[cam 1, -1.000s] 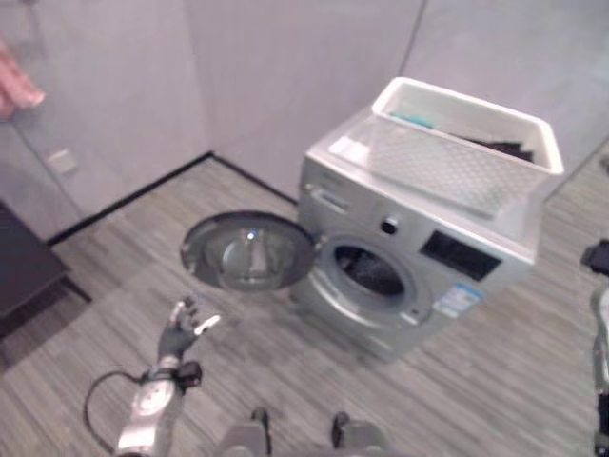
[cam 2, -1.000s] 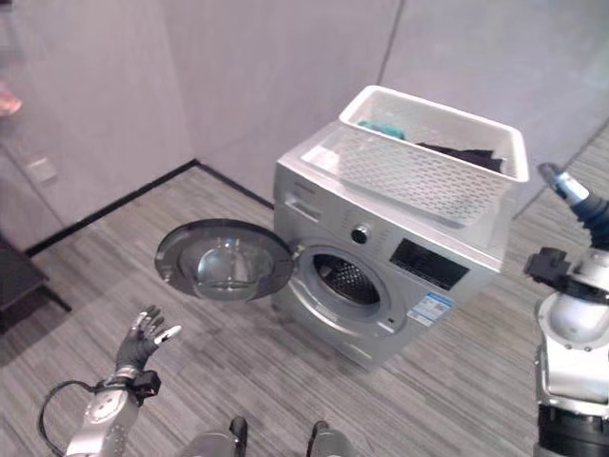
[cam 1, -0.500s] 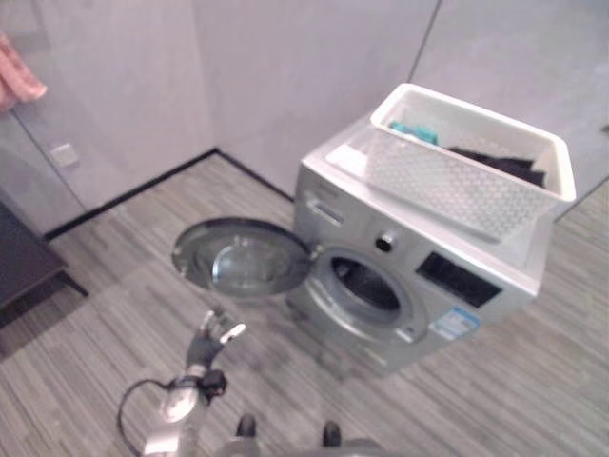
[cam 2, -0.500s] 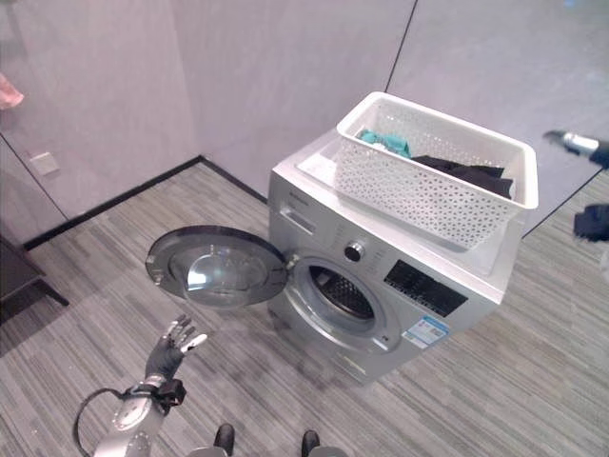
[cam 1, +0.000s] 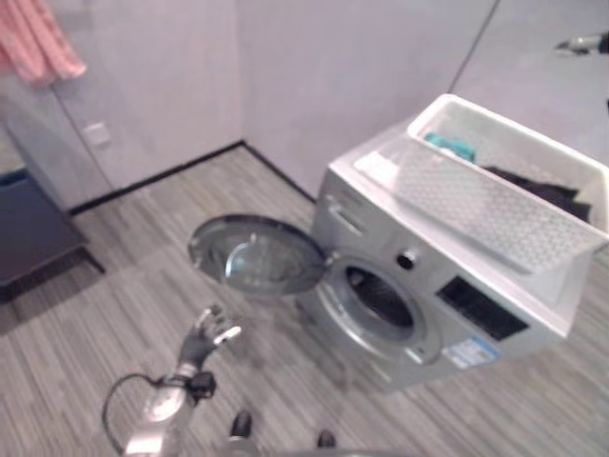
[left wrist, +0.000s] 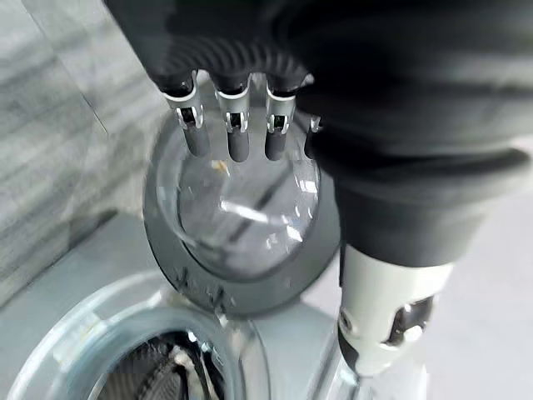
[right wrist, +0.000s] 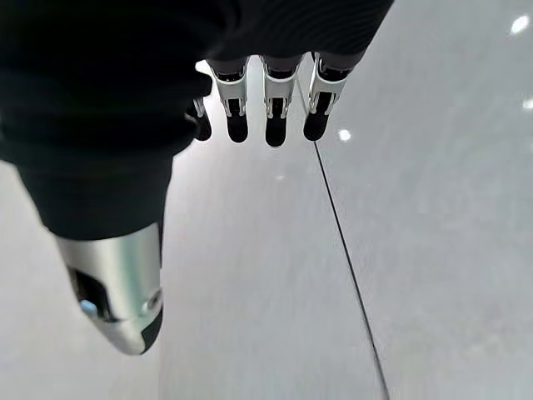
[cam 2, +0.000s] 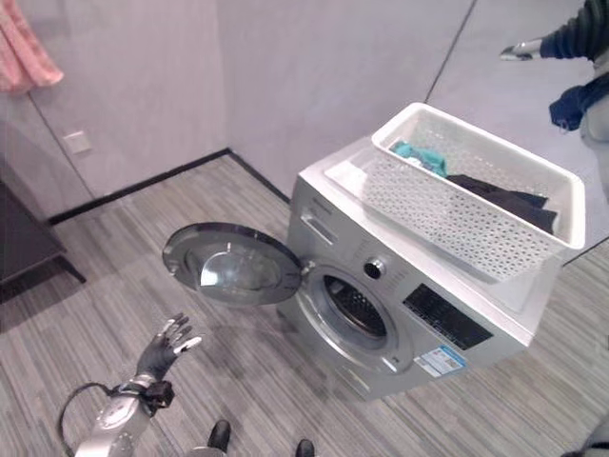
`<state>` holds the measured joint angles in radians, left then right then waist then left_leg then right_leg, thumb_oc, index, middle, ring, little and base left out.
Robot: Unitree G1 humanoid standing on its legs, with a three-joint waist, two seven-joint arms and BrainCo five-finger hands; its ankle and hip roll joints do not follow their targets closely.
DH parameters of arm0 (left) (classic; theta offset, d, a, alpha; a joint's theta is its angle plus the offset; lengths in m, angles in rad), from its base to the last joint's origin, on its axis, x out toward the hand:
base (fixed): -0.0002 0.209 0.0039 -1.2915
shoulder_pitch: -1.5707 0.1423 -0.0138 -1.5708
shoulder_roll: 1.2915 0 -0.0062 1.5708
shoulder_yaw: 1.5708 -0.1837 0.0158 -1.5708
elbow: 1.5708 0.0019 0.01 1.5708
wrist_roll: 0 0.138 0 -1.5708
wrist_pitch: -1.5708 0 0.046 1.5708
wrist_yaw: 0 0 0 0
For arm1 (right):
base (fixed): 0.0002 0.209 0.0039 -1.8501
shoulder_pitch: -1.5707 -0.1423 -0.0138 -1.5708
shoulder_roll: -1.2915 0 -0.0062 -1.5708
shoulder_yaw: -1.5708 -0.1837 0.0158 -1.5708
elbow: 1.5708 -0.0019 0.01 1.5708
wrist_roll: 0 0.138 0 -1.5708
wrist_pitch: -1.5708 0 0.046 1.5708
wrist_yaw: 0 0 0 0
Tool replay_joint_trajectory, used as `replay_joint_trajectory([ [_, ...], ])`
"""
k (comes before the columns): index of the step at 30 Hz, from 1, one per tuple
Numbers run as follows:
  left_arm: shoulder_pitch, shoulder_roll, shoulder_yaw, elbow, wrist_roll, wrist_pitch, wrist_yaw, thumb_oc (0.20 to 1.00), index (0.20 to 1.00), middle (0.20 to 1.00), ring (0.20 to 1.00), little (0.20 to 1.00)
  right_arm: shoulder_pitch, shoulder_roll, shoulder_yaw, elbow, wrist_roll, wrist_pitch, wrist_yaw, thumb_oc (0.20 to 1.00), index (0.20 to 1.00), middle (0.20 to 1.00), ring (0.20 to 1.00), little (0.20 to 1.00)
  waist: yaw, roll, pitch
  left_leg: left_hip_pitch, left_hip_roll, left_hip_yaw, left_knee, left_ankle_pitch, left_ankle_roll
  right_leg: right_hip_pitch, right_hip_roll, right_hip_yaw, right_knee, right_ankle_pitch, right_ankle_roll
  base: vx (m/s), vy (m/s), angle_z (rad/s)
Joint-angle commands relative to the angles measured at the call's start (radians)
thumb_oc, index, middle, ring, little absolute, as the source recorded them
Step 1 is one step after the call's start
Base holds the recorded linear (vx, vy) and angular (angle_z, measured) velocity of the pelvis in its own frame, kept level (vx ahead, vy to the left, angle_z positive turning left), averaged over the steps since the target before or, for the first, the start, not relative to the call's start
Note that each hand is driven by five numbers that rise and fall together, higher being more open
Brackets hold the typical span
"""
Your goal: Grab the laundry basket,head to the washer,open it,put in the laundry and shut it.
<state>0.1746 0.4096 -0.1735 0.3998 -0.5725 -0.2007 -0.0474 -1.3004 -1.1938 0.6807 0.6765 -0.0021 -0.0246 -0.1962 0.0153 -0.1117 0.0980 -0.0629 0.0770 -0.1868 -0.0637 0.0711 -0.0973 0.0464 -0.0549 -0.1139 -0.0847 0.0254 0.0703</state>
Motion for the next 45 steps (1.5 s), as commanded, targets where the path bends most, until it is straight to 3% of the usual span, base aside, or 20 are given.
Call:
replay_joint_trajectory([
  [1, 0.007, 0.060, 0.014, -0.077, 0.003, -0.032, -0.011, 1.000, 1.000, 1.000, 1.000, 1.000, -0.182, -0.001, 0.139, 0.175, -0.029, 0.031, 0.033, 1.000, 1.000, 1.000, 1.000, 1.000, 0.033, -0.014, 0.019, 0.011, 0.104, -0.015, 0.076, -0.132, -0.026, -0.136, -0.075, 0.027, 0.133, -0.065, 0.042, 0.00, -0.062, 0.21],
  [6, 0.001, 0.077, 0.021, -0.079, -0.005, -0.037, 0.006, 1.000, 1.000, 1.000, 1.000, 1.000, -0.321, 0.089, 0.287, 0.442, 0.053, 0.042, 0.101, 1.000, 1.000, 1.000, 1.000, 1.000, 0.042, -0.006, 0.064, -0.034, 0.113, -0.022, 0.064, -0.103, -0.035, -0.201, -0.059, 0.021, 0.166, -0.077, 0.029, -0.03, -0.073, 0.09],
  [10, -0.014, 0.078, 0.023, -0.060, -0.017, -0.044, 0.020, 1.000, 1.000, 1.000, 1.000, 1.000, -0.374, 0.087, 0.392, 0.565, 0.047, 0.058, 0.155, 1.000, 1.000, 1.000, 1.000, 1.000, 0.051, -0.006, 0.101, -0.073, 0.119, -0.032, 0.061, -0.073, -0.039, -0.253, -0.040, 0.014, 0.207, -0.099, 0.013, -0.02, -0.085, 0.13],
  [17, -0.039, 0.067, 0.010, -0.037, -0.025, -0.049, 0.039, 1.000, 1.000, 1.000, 1.000, 1.000, -0.353, 0.090, 0.387, 0.596, 0.056, 0.056, 0.149, 1.000, 1.000, 1.000, 1.000, 1.000, 0.058, 0.003, 0.137, -0.098, 0.129, -0.041, 0.057, -0.052, -0.038, -0.306, -0.019, 0.014, 0.256, -0.123, 0.000, -0.01, -0.076, -0.01],
  [21, -0.065, 0.056, -0.005, -0.041, -0.037, -0.057, 0.049, 1.000, 1.000, 1.000, 1.000, 1.000, -0.318, 0.085, 0.366, 0.638, 0.096, 0.054, 0.161, 1.000, 1.000, 1.000, 1.000, 1.000, 0.071, 0.014, 0.160, -0.124, 0.134, -0.045, 0.060, -0.013, -0.039, -0.341, -0.010, -0.006, 0.288, -0.143, -0.016, 0.00, -0.087, 0.02],
  [34, -0.085, 0.041, -0.039, -0.034, -0.034, -0.073, 0.033, 1.000, 1.000, 1.000, 1.000, 1.000, -0.256, 0.013, 0.355, 0.655, 0.230, 0.030, 0.244, 1.000, 1.000, 1.000, 1.000, 1.000, 0.092, 0.023, 0.164, -0.136, 0.155, -0.059, 0.031, 0.057, -0.052, -0.374, 0.008, -0.037, 0.323, -0.158, -0.027, 0.01, -0.049, 0.08],
  [37, -0.092, 0.043, -0.040, -0.030, -0.032, -0.075, 0.035, 1.000, 1.000, 1.000, 1.000, 1.000, -0.246, 0.009, 0.352, 0.646, 0.236, 0.024, 0.242, 1.000, 1.000, 1.000, 1.000, 1.000, 0.093, 0.018, 0.167, -0.140, 0.161, -0.048, 0.052, 0.059, -0.052, -0.370, 0.009, -0.041, 0.331, -0.168, -0.034, -0.01, -0.053, 0.03],
  [39, -0.104, 0.045, -0.034, -0.024, -0.029, -0.074, 0.037, 1.000, 1.000, 1.000, 1.000, 1.000, -0.210, 0.000, 0.333, 0.625, 0.236, 0.021, 0.241, 1.000, 1.000, 1.000, 1.000, 1.000, 0.094, 0.002, 0.181, -0.175, 0.153, -0.024, 0.170, 0.051, -0.041, -0.337, 0.006, -0.039, 0.324, -0.182, -0.053, 0.00, -0.080, 0.02],
  [40, -0.104, 0.046, -0.035, -0.024, -0.029, -0.074, 0.038, 1.000, 1.000, 1.000, 1.000, 1.000, -0.208, -0.001, 0.331, 0.625, 0.235, 0.021, 0.241, 1.000, 1.000, 1.000, 1.000, 1.000, 0.092, 0.001, 0.179, -0.180, 0.151, -0.027, 0.171, 0.053, -0.040, -0.339, 0.005, -0.041, 0.321, -0.178, -0.053, -0.02, -0.146, 0.23],
  [41, -0.116, 0.054, -0.033, -0.028, -0.012, -0.072, 0.026, 1.000, 1.000, 1.000, 1.000, 1.000, -0.210, -0.018, 0.323, 0.596, 0.232, 0.018, 0.242, 1.000, 1.000, 1.000, 1.000, 1.000, 0.098, -0.014, 0.217, -0.245, 0.120, 0.034, 0.356, 0.026, -0.017, -0.277, -0.001, -0.059, 0.294, -0.181, -0.070, -0.02, -0.131, 0.52],
  [42, -0.121, 0.052, -0.036, -0.025, -0.009, -0.071, 0.022, 1.000, 1.000, 1.000, 1.000, 1.000, -0.200, -0.023, 0.318, 0.585, 0.236, 0.019, 0.246, 1.000, 1.000, 1.000, 1.000, 1.000, 0.099, -0.019, 0.224, -0.266, 0.117, 0.066, 0.400, 0.005, -0.011, -0.250, -0.005, -0.071, 0.274, -0.181, -0.066, 0.03, -0.104, 0.78],
  [44, -0.142, 0.052, -0.044, -0.019, -0.009, -0.060, 0.003, 1.000, 1.000, 1.000, 1.000, 1.000, -0.166, -0.069, 0.299, 0.584, 0.228, 0.029, 0.255, 1.000, 1.000, 1.000, 1.000, 1.000, 0.106, -0.020, 0.211, -0.321, 0.049, 0.121, 0.363, -0.052, -0.003, -0.209, -0.016, -0.091, 0.244, -0.177, -0.048, 0.09, 0.045, 0.79],
  [45, -0.142, 0.053, -0.045, -0.019, -0.009, -0.060, 0.003, 1.000, 1.000, 1.000, 1.000, 1.000, -0.163, -0.070, 0.296, 0.583, 0.228, 0.029, 0.254, 1.000, 1.000, 1.000, 1.000, 1.000, 0.107, -0.021, 0.212, -0.321, 0.049, 0.121, 0.364, -0.053, -0.003, -0.208, -0.016, -0.091, 0.244, -0.177, -0.048, 0.16, 0.116, 0.62],
])
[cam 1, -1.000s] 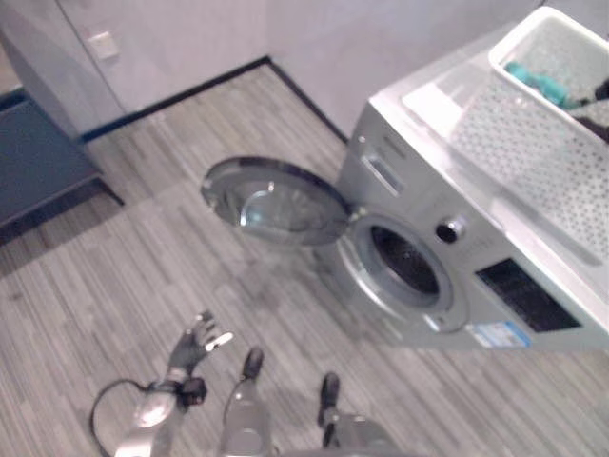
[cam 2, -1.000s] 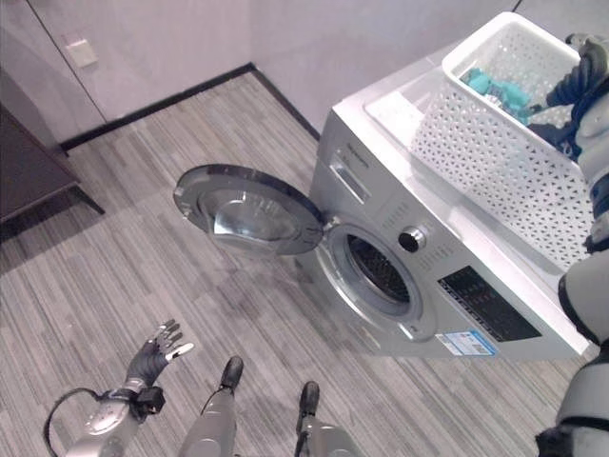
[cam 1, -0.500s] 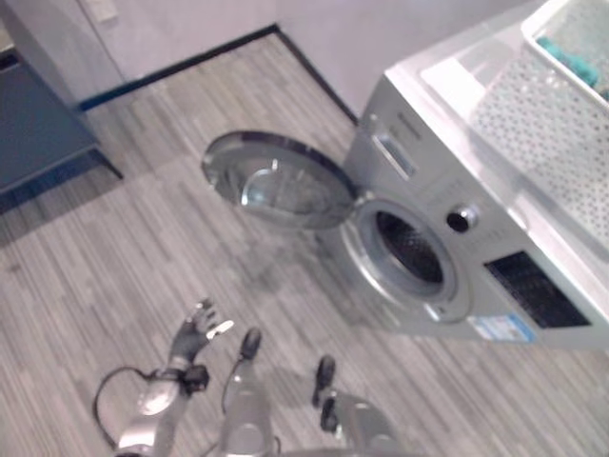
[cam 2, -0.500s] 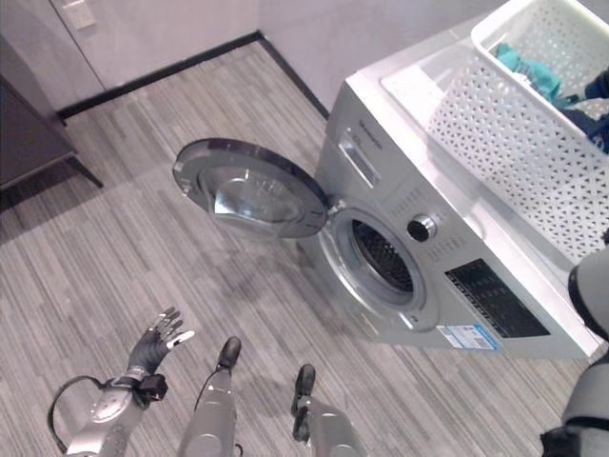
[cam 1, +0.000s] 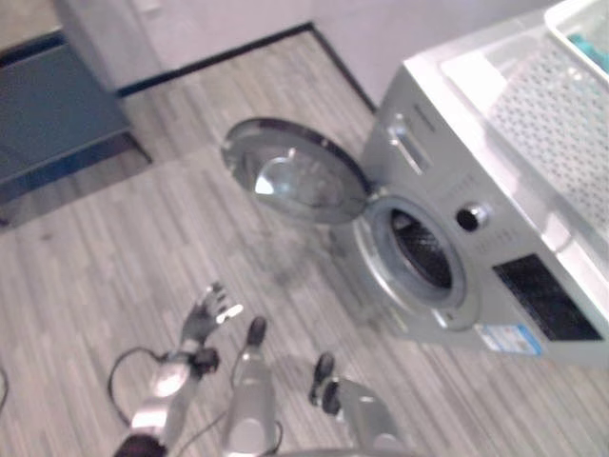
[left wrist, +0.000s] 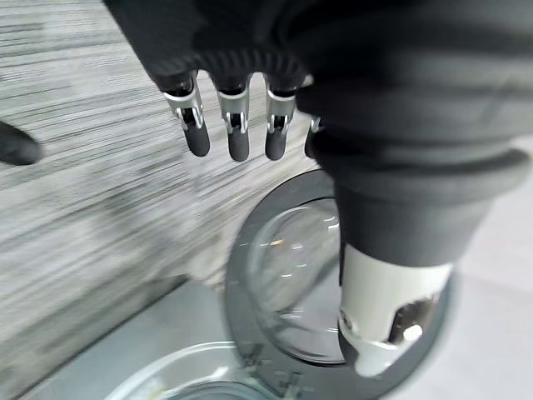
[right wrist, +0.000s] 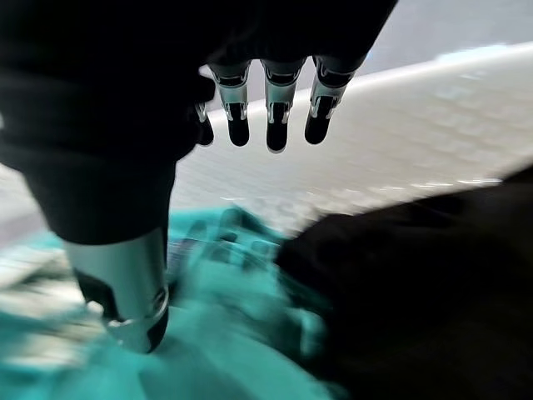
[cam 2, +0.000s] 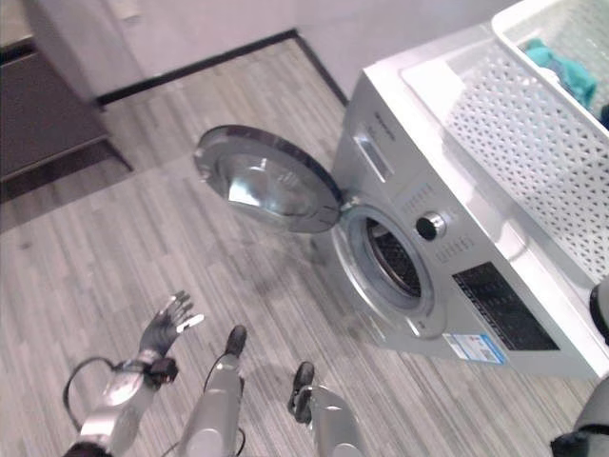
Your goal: Grab the laundry basket,head to the washer,open it,put in the laundry and shut it.
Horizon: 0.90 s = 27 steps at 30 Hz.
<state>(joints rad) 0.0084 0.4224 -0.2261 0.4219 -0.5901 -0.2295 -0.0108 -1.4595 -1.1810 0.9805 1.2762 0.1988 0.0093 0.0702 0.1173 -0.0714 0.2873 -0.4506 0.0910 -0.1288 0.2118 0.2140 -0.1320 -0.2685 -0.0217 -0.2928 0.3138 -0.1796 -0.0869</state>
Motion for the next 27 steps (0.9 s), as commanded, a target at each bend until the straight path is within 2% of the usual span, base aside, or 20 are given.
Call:
replay_joint_trajectory([
  [1, 0.027, 0.044, 0.012, -0.040, 0.004, -0.029, -0.038, 1.000, 1.000, 1.000, 1.000, 1.000, 0.090, -0.093, -0.064, -0.041, 0.033, 0.000, 0.006, 1.000, 1.000, 1.000, 1.000, 1.000, 0.002, -0.070, 0.002, 0.099, 0.009, 0.060, 0.052, -0.246, 0.051, 0.101, -0.060, 0.095, -0.124, 0.026, 0.131, 0.12, 0.088, 0.44],
  [2, 0.028, 0.048, 0.011, -0.041, 0.004, -0.029, -0.038, 1.000, 1.000, 1.000, 1.000, 1.000, 0.099, -0.094, -0.074, -0.043, 0.032, 0.000, 0.005, 1.000, 1.000, 1.000, 1.000, 1.000, 0.004, -0.073, 0.001, 0.100, 0.009, 0.061, 0.052, -0.246, 0.051, 0.101, -0.060, 0.095, -0.123, 0.026, 0.132, 0.21, 0.161, 0.25],
  [3, 0.027, 0.048, 0.010, -0.041, 0.007, -0.028, -0.037, 1.000, 1.000, 1.000, 1.000, 1.000, 0.147, -0.092, -0.103, -0.052, 0.031, -0.006, 0.005, 1.000, 1.000, 1.000, 1.000, 1.000, 0.010, -0.074, -0.015, 0.125, -0.028, 0.039, 0.035, -0.275, 0.071, 0.105, -0.071, 0.105, -0.088, 0.026, 0.147, 0.19, 0.139, 0.04],
  [4, 0.028, 0.051, 0.007, -0.043, 0.014, -0.025, -0.043, 1.000, 1.000, 1.000, 1.000, 1.000, 0.190, -0.110, -0.145, -0.061, 0.028, -0.001, 0.021, 1.000, 1.000, 1.000, 1.000, 1.000, 0.005, -0.079, -0.023, 0.148, -0.064, 0.023, 0.037, -0.309, 0.099, 0.105, -0.091, 0.109, 0.002, 0.050, 0.173, 0.24, 0.186, -0.10],
  [5, 0.022, 0.059, 0.001, -0.046, 0.021, -0.022, -0.048, 1.000, 1.000, 1.000, 1.000, 1.000, 0.220, -0.117, -0.165, -0.077, 0.017, 0.005, 0.035, 1.000, 1.000, 1.000, 1.000, 1.000, -0.004, -0.085, -0.020, 0.160, -0.079, 0.014, 0.050, -0.316, 0.110, 0.088, -0.105, 0.124, 0.084, 0.098, 0.196, 0.25, 0.159, -0.06],
  [6, 0.015, 0.068, 0.004, -0.048, 0.030, -0.027, -0.048, 1.000, 1.000, 1.000, 1.000, 1.000, 0.247, -0.133, -0.184, -0.114, 0.023, 0.012, 0.052, 1.000, 1.000, 1.000, 1.000, 1.000, -0.029, -0.074, -0.009, 0.187, -0.092, -0.008, 0.058, -0.328, 0.129, 0.040, -0.102, 0.208, 0.187, 0.171, 0.236, 0.15, 0.095, 0.18],
  [7, 0.015, 0.068, 0.004, -0.048, 0.030, -0.027, -0.048, 1.000, 1.000, 1.000, 1.000, 1.000, 0.248, -0.133, -0.185, -0.114, 0.022, 0.012, 0.052, 1.000, 1.000, 1.000, 1.000, 1.000, -0.029, -0.074, -0.010, 0.187, -0.092, -0.008, 0.057, -0.327, 0.129, 0.039, -0.102, 0.208, 0.186, 0.171, 0.236, 0.23, 0.025, 0.49],
  [8, 0.009, 0.053, 0.019, -0.038, 0.012, -0.033, -0.044, 1.000, 1.000, 1.000, 1.000, 1.000, 0.265, -0.116, -0.204, -0.100, 0.026, 0.012, 0.058, 1.000, 1.000, 1.000, 1.000, 1.000, -0.035, -0.051, -0.011, 0.225, -0.074, -0.015, 0.032, -0.337, 0.116, 0.028, -0.136, 0.215, 0.077, 0.134, 0.223, 0.13, -0.023, 0.53],
  [9, 0.009, 0.054, 0.019, -0.037, 0.012, -0.033, -0.044, 1.000, 1.000, 1.000, 1.000, 1.000, 0.269, -0.116, -0.207, -0.101, 0.026, 0.012, 0.058, 1.000, 1.000, 1.000, 1.000, 1.000, -0.035, -0.051, -0.011, 0.228, -0.073, -0.016, 0.027, -0.334, 0.116, 0.031, -0.135, 0.213, 0.072, 0.138, 0.222, 0.19, -0.064, 0.39],
  [10, 0.005, 0.048, 0.021, -0.032, 0.001, -0.035, -0.041, 1.000, 1.000, 1.000, 1.000, 1.000, 0.276, -0.106, -0.209, -0.090, 0.019, 0.011, 0.058, 1.000, 1.000, 1.000, 1.000, 1.000, -0.038, -0.049, -0.015, 0.239, -0.069, -0.014, 0.015, -0.333, 0.108, 0.019, -0.162, 0.206, -0.010, 0.147, 0.219, 0.23, -0.154, -0.09],
  [11, 0.003, 0.036, 0.028, -0.029, -0.020, -0.040, -0.032, 1.000, 1.000, 1.000, 1.000, 1.000, 0.309, -0.108, -0.218, -0.075, 0.005, 0.014, 0.068, 1.000, 1.000, 1.000, 1.000, 1.000, -0.054, -0.044, -0.014, 0.300, -0.047, -0.018, -0.014, -0.345, 0.088, 0.010, -0.209, 0.214, -0.132, 0.202, 0.228, 0.23, -0.154, -0.29],
  [13, 0.005, 0.035, 0.028, -0.029, -0.017, -0.039, -0.033, 1.000, 1.000, 1.000, 1.000, 1.000, 0.328, -0.118, -0.231, -0.068, -0.005, 0.017, 0.073, 1.000, 1.000, 1.000, 1.000, 1.000, -0.054, -0.054, -0.019, 0.302, -0.052, -0.020, -0.007, -0.353, 0.081, 0.034, -0.212, 0.215, -0.156, 0.196, 0.233, 0.20, -0.133, -0.17],
  [14, 0.015, 0.026, 0.029, -0.031, -0.007, -0.039, -0.033, 1.000, 1.000, 1.000, 1.000, 1.000, 0.386, -0.115, -0.274, -0.073, -0.016, 0.014, 0.073, 1.000, 1.000, 1.000, 1.000, 1.000, -0.057, -0.071, -0.033, 0.317, -0.048, -0.029, 0.000, -0.362, 0.074, 0.046, -0.204, 0.207, -0.144, 0.197, 0.227, 0.28, -0.253, 0.39],
  [16, 0.045, 0.015, 0.026, -0.049, -0.003, -0.031, -0.039, 1.000, 1.000, 1.000, 1.000, 1.000, 0.425, -0.105, -0.282, -0.100, -0.019, 0.003, 0.074, 1.000, 1.000, 1.000, 1.000, 1.000, -0.057, -0.079, -0.051, 0.331, -0.010, -0.044, -0.012, -0.360, 0.064, 0.054, -0.178, 0.184, -0.135, 0.183, 0.219, 0.23, -0.275, 0.66],
  [22, 0.059, 0.023, 0.008, -0.059, 0.009, -0.031, -0.045, 1.000, 1.000, 1.000, 1.000, 1.000, 0.423, -0.096, -0.264, -0.126, 0.009, -0.014, 0.067, 1.000, 1.000, 1.000, 1.000, 1.000, -0.060, -0.076, -0.044, 0.329, 0.047, -0.057, -0.073, -0.316, 0.040, 0.037, -0.135, 0.158, -0.117, 0.135, 0.196, 0.02, -0.123, 0.07],
  [27, 0.059, 0.020, 0.012, -0.056, 0.008, -0.033, -0.037, 1.000, 1.000, 1.000, 1.000, 1.000, 0.405, -0.079, -0.259, -0.146, 0.034, -0.028, 0.052, 1.000, 1.000, 1.000, 1.000, 1.000, -0.059, -0.076, -0.042, 0.328, 0.064, -0.054, -0.094, -0.299, 0.034, 0.028, -0.122, 0.154, -0.115, 0.126, 0.190, 0.00, -0.063, 0.03],
])
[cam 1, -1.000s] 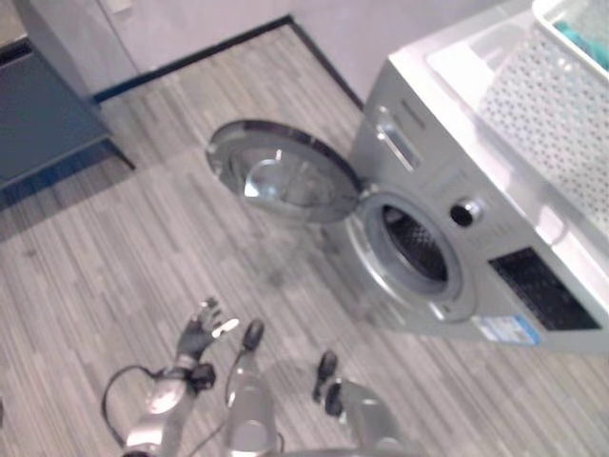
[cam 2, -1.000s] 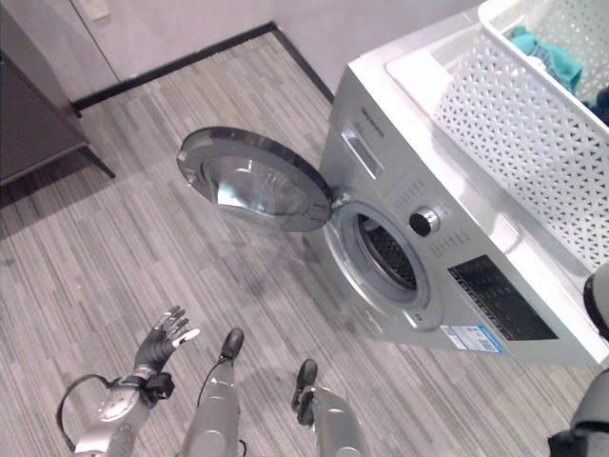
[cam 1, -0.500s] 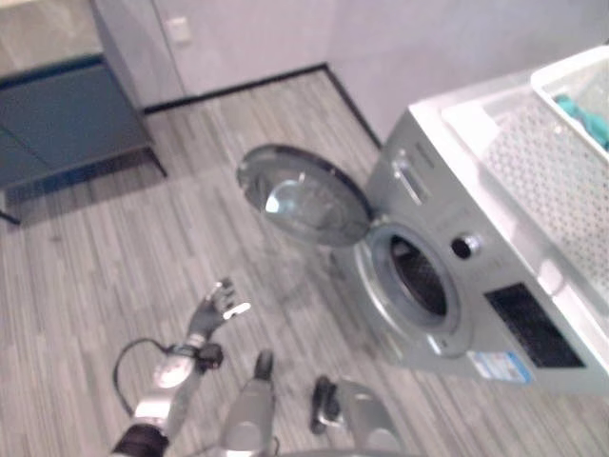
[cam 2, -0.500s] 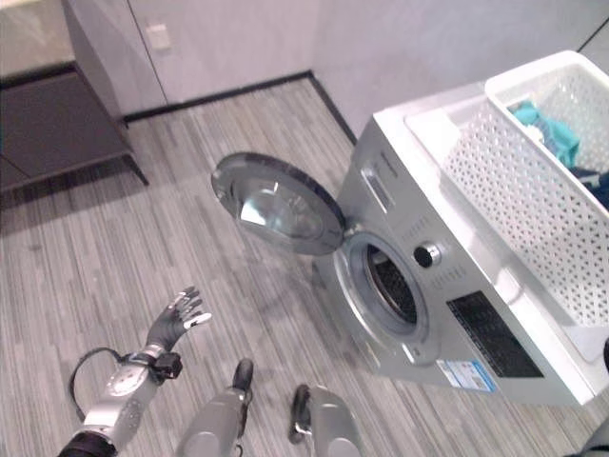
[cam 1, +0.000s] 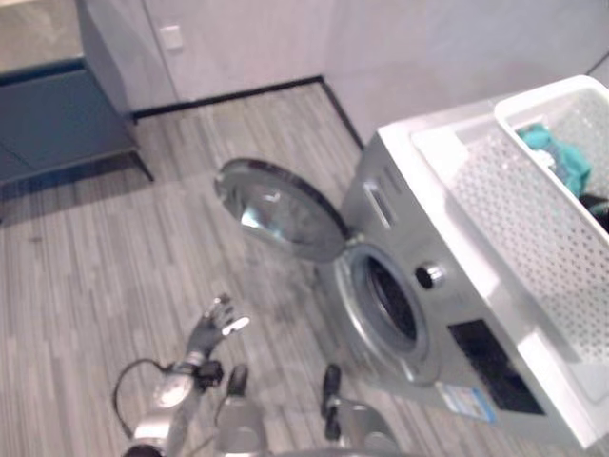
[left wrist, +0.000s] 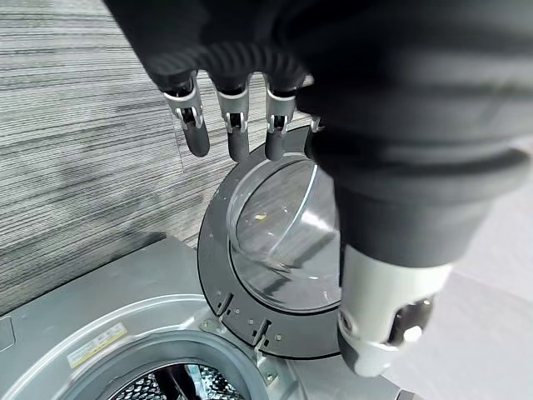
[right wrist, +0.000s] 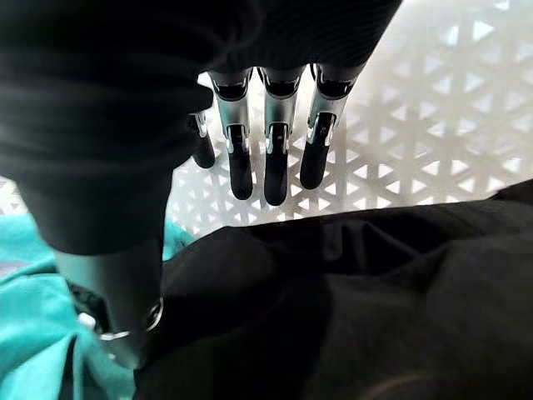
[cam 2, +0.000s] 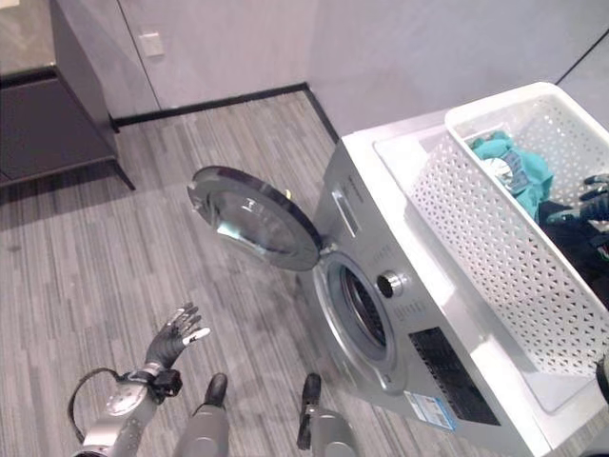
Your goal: Grab the laundry basket,head to the washer,open it,put in the laundry and shut it.
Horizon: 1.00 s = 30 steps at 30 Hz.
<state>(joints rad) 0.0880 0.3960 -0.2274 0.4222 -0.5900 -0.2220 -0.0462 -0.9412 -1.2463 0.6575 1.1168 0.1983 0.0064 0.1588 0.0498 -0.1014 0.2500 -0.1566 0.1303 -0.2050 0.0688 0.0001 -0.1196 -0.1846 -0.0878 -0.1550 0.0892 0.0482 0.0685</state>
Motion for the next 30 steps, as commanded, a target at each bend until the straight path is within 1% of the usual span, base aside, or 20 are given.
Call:
replay_joint_trajectory([
  [1, -0.019, 0.044, 0.018, -0.052, 0.009, -0.043, 0.004, 1.000, 1.000, 1.000, 1.000, 1.000, -0.130, -0.011, 0.067, -0.006, 0.054, -0.033, -0.047, 1.000, 1.000, 1.000, 1.000, 1.000, 0.008, -0.047, -0.005, 0.033, 0.033, 0.025, 0.037, -0.077, 0.017, -0.060, -0.050, 0.013, 0.107, -0.105, 0.031, -0.01, -0.046, 0.01],
  [4, -0.021, 0.043, 0.022, -0.041, 0.009, -0.050, 0.013, 1.000, 1.000, 1.000, 1.000, 1.000, -0.196, -0.021, 0.112, -0.079, 0.075, -0.048, -0.048, 1.000, 1.000, 1.000, 1.000, 1.000, 0.005, -0.056, -0.009, 0.038, 0.049, 0.033, 0.021, -0.067, 0.011, -0.061, -0.037, 0.015, 0.097, -0.108, 0.026, -0.01, -0.035, -0.01],
  [6, -0.019, 0.038, 0.024, -0.042, 0.009, -0.051, 0.013, 1.000, 1.000, 1.000, 1.000, 1.000, -0.220, -0.023, 0.135, -0.091, 0.077, -0.050, -0.047, 1.000, 1.000, 1.000, 1.000, 1.000, 0.003, -0.057, -0.009, 0.040, 0.052, 0.035, 0.020, -0.067, 0.010, -0.060, -0.034, 0.015, 0.097, -0.108, 0.025, 0.00, -0.014, -0.08],
  [7, -0.019, 0.038, 0.025, -0.044, 0.011, -0.052, 0.016, 1.000, 1.000, 1.000, 1.000, 1.000, -0.255, -0.027, 0.164, -0.125, 0.084, -0.054, -0.046, 1.000, 1.000, 1.000, 1.000, 1.000, 0.000, -0.065, -0.012, 0.045, 0.057, 0.036, 0.013, -0.064, 0.007, -0.059, -0.029, 0.016, 0.095, -0.107, 0.025, 0.00, -0.008, -0.05],
  [8, -0.019, 0.036, 0.025, -0.044, 0.011, -0.052, 0.016, 1.000, 1.000, 1.000, 1.000, 1.000, -0.259, -0.027, 0.167, -0.124, 0.084, -0.053, -0.046, 1.000, 1.000, 1.000, 1.000, 1.000, 0.000, -0.064, -0.012, 0.045, 0.057, 0.036, 0.012, -0.064, 0.007, -0.059, -0.029, 0.016, 0.095, -0.107, 0.025, 0.00, 0.000, 0.00],
  [9, -0.017, 0.034, 0.023, -0.041, 0.014, -0.053, 0.016, 1.000, 1.000, 1.000, 1.000, 1.000, -0.285, -0.036, 0.192, -0.162, 0.091, -0.057, -0.044, 1.000, 1.000, 1.000, 1.000, 1.000, -0.005, -0.070, -0.015, 0.052, 0.062, 0.041, 0.004, -0.062, 0.006, -0.057, -0.026, 0.017, 0.092, -0.106, 0.025, 0.00, 0.000, 0.00],
  [12, -0.017, 0.034, 0.018, -0.047, 0.021, -0.054, 0.013, 1.000, 1.000, 1.000, 1.000, 1.000, -0.313, -0.036, 0.217, -0.190, 0.101, -0.060, -0.044, 1.000, 1.000, 1.000, 1.000, 1.000, -0.009, -0.076, -0.021, 0.063, 0.067, 0.046, -0.008, -0.058, 0.004, -0.050, -0.021, 0.019, 0.085, -0.105, 0.026, 0.00, 0.000, 0.00],
  [15, -0.015, 0.033, 0.017, -0.057, 0.021, -0.053, 0.012, 1.000, 1.000, 1.000, 1.000, 1.000, -0.327, -0.028, 0.234, -0.183, 0.096, -0.059, -0.042, 1.000, 1.000, 1.000, 1.000, 1.000, -0.008, -0.077, -0.023, 0.067, 0.070, 0.047, -0.015, -0.054, 0.003, -0.047, -0.020, 0.017, 0.080, -0.103, 0.026, 0.00, 0.000, 0.00],
  [18, -0.015, 0.038, 0.020, -0.062, 0.018, -0.053, 0.013, 1.000, 1.000, 1.000, 1.000, 1.000, -0.342, 0.001, 0.259, -0.148, 0.079, -0.048, -0.036, 1.000, 1.000, 1.000, 1.000, 1.000, -0.001, -0.079, -0.020, 0.068, 0.071, 0.047, -0.027, -0.048, 0.001, -0.046, -0.020, 0.014, 0.076, -0.103, 0.026, 0.00, 0.000, 0.00],
  [19, -0.017, 0.039, 0.026, -0.061, 0.009, -0.051, 0.016, 1.000, 1.000, 1.000, 1.000, 1.000, -0.350, 0.025, 0.273, -0.115, 0.055, -0.036, -0.029, 1.000, 1.000, 1.000, 1.000, 1.000, 0.007, -0.075, -0.013, 0.063, 0.071, 0.044, -0.031, -0.043, 0.000, -0.050, -0.021, 0.010, 0.076, -0.102, 0.025, 0.00, 0.000, 0.00],
  [21, -0.018, 0.040, 0.030, -0.059, 0.006, -0.051, 0.018, 1.000, 1.000, 1.000, 1.000, 1.000, -0.354, 0.034, 0.281, -0.101, 0.045, -0.033, -0.028, 1.000, 1.000, 1.000, 1.000, 1.000, 0.009, -0.073, -0.011, 0.059, 0.071, 0.043, -0.033, -0.040, -0.001, -0.054, -0.021, 0.009, 0.077, -0.103, 0.023, -0.02, -0.006, 0.01],
  [22, -0.019, 0.041, 0.039, -0.061, 0.000, -0.051, 0.025, 1.000, 1.000, 1.000, 1.000, 1.000, -0.356, 0.057, 0.294, -0.064, 0.013, -0.023, -0.030, 1.000, 1.000, 1.000, 1.000, 1.000, 0.018, -0.065, 0.003, 0.050, 0.069, 0.040, -0.039, -0.036, -0.002, -0.061, -0.022, 0.006, 0.076, -0.103, 0.021, -0.03, -0.011, 0.04],
  [24, -0.019, 0.041, 0.043, -0.061, -0.003, -0.052, 0.028, 1.000, 1.000, 1.000, 1.000, 1.000, -0.356, 0.065, 0.296, -0.052, 0.005, -0.020, -0.031, 1.000, 1.000, 1.000, 1.000, 1.000, 0.020, -0.061, 0.008, 0.044, 0.068, 0.038, -0.040, -0.032, -0.002, -0.066, -0.023, 0.005, 0.077, -0.104, 0.020, -0.02, -0.008, 0.02],
  [26, -0.013, 0.039, 0.051, -0.057, -0.014, -0.054, 0.033, 1.000, 1.000, 1.000, 1.000, 1.000, -0.343, 0.084, 0.286, -0.014, -0.006, -0.014, -0.035, 1.000, 1.000, 1.000, 1.000, 1.000, 0.031, -0.046, 0.028, 0.023, 0.065, 0.030, -0.046, -0.016, -0.003, -0.083, -0.022, 0.002, 0.082, -0.107, 0.015, -0.05, -0.019, 0.06],
  [27, -0.013, 0.039, 0.051, -0.057, -0.014, -0.054, 0.033, 1.000, 1.000, 1.000, 1.000, 1.000, -0.343, 0.085, 0.285, -0.014, -0.006, -0.015, -0.035, 1.000, 1.000, 1.000, 1.000, 1.000, 0.031, -0.046, 0.027, 0.022, 0.065, 0.030, -0.046, -0.015, -0.004, -0.084, -0.022, 0.002, 0.082, -0.108, 0.015, -0.04, -0.036, 0.13],
  [30, -0.012, 0.040, 0.048, -0.053, -0.021, -0.055, 0.031, 1.000, 1.000, 1.000, 1.000, 1.000, -0.326, 0.102, 0.277, 0.026, -0.013, -0.009, -0.034, 1.000, 1.000, 1.000, 1.000, 1.000, 0.038, -0.033, 0.041, 0.004, 0.063, 0.022, -0.052, -0.004, -0.003, -0.100, -0.024, -0.003, 0.088, -0.109, 0.013, -0.02, -0.021, 0.07],
])
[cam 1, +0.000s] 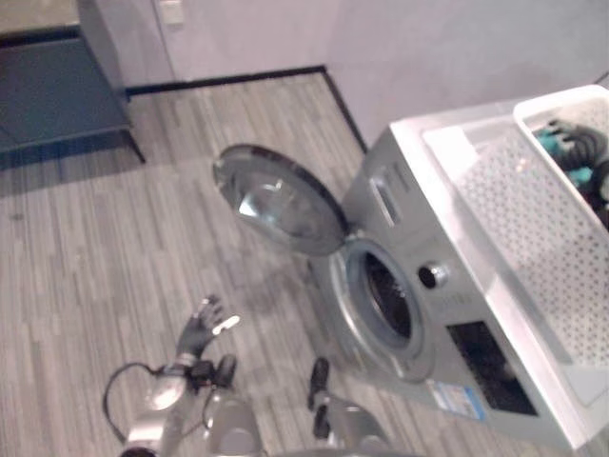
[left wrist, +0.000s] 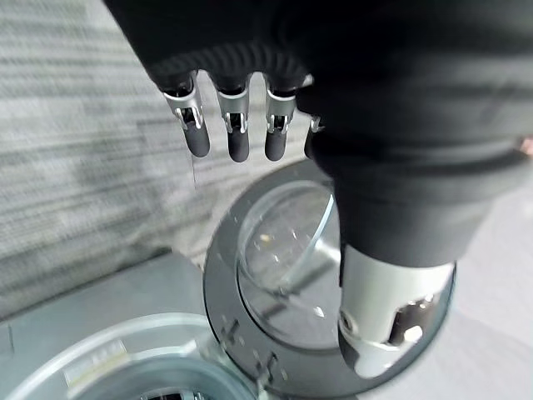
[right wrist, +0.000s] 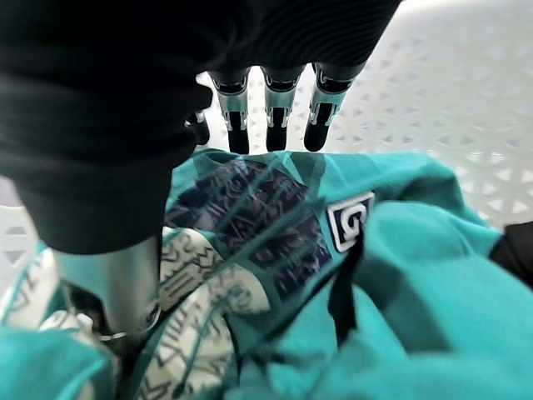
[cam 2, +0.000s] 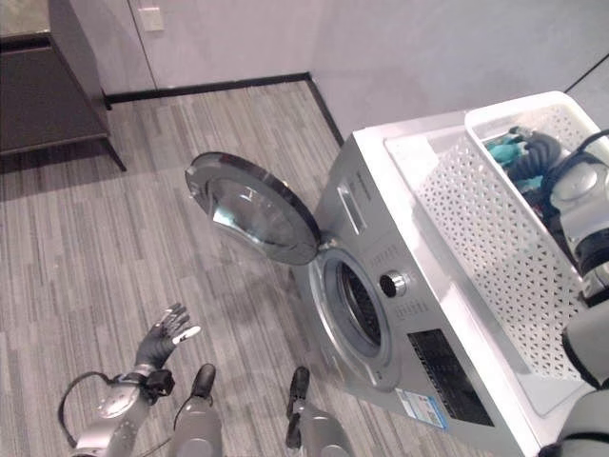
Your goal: Grab the laundry basket,head to the washer,open it,put in the laundry and shut it.
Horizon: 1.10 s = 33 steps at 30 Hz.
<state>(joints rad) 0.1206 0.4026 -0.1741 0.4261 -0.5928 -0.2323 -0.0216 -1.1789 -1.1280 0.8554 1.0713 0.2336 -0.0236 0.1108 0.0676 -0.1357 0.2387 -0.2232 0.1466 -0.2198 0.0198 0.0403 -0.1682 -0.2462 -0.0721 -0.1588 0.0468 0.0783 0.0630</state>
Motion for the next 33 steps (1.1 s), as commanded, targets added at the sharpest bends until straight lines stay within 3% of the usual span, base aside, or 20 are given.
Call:
replay_joint_trajectory([
  [1, -0.045, 0.033, -0.008, -0.059, -0.020, -0.044, 0.008, 1.000, 1.000, 1.000, 1.000, 1.000, -0.081, -0.009, 0.075, 0.081, -0.050, 0.022, 0.016, 1.000, 1.000, 1.000, 1.000, 1.000, 0.024, 0.005, 0.057, 0.065, 0.046, 0.035, -0.004, -0.038, 0.045, -0.043, -0.039, -0.002, 0.133, -0.141, 0.017, -0.02, -0.026, 0.10],
  [6, -0.058, 0.031, -0.024, -0.072, -0.028, -0.040, 0.010, 1.000, 1.000, 1.000, 1.000, 1.000, -0.018, 0.014, 0.048, 0.143, -0.082, 0.039, 0.034, 1.000, 1.000, 1.000, 1.000, 1.000, 0.035, 0.027, 0.076, 0.036, 0.044, 0.017, -0.020, -0.014, 0.043, -0.069, -0.041, -0.020, 0.152, -0.153, 0.010, -0.01, -0.034, 0.11],
  [12, -0.068, 0.023, -0.042, -0.079, -0.035, -0.037, 0.002, 1.000, 1.000, 1.000, 1.000, 1.000, 0.107, 0.031, 0.043, 0.141, -0.114, 0.064, 0.121, 1.000, 1.000, 1.000, 1.000, 1.000, 0.043, 0.040, 0.087, 0.022, 0.047, -0.006, -0.026, 0.002, 0.042, -0.082, -0.038, -0.039, 0.173, -0.169, 0.001, 0.00, -0.036, 0.13],
  [13, -0.068, 0.021, -0.046, -0.077, -0.033, -0.038, 0.001, 1.000, 1.000, 1.000, 1.000, 1.000, 0.130, 0.024, 0.046, 0.107, -0.107, 0.060, 0.136, 0.539, 0.539, 0.539, 0.539, 0.539, 0.042, 0.040, 0.087, 0.022, 0.049, -0.008, -0.027, 0.002, 0.041, -0.084, -0.037, -0.041, 0.176, -0.172, 0.000, 0.00, -0.038, 0.13],
  [14, -0.073, 0.020, -0.052, -0.080, -0.031, -0.041, -0.004, 1.000, 1.000, 1.000, 1.000, 1.000, 0.157, 0.022, 0.041, 0.065, -0.075, 0.056, 0.155, 0.200, 0.200, 0.200, 0.200, 0.200, 0.042, 0.038, 0.088, 0.023, 0.051, -0.009, -0.027, 0.004, 0.041, -0.086, -0.035, -0.040, 0.179, -0.171, 0.000, 0.00, -0.028, 0.08],
  [23, -0.091, 0.012, -0.061, -0.088, -0.030, -0.059, 0.008, 1.000, 1.000, 1.000, 1.000, 1.000, 0.183, 0.007, 0.028, -0.009, -0.037, 0.024, 0.122, 0.200, 0.200, 0.200, 0.200, 0.200, 0.037, 0.031, 0.088, 0.037, 0.057, -0.004, -0.034, 0.007, 0.041, -0.089, -0.032, -0.032, 0.186, -0.171, 0.001, 0.00, -0.002, -0.01],
  [33, -0.099, 0.013, -0.026, -0.062, -0.021, -0.051, 0.047, 1.000, 1.000, 1.000, 1.000, 1.000, 0.118, 0.007, -0.101, 0.023, 0.007, 0.019, -0.026, 0.200, 0.200, 0.200, 0.200, 0.200, 0.013, 0.023, 0.073, 0.053, 0.056, 0.011, -0.040, -0.010, 0.046, -0.078, -0.033, -0.021, 0.181, -0.167, 0.004, 0.00, 0.000, 0.00],
])
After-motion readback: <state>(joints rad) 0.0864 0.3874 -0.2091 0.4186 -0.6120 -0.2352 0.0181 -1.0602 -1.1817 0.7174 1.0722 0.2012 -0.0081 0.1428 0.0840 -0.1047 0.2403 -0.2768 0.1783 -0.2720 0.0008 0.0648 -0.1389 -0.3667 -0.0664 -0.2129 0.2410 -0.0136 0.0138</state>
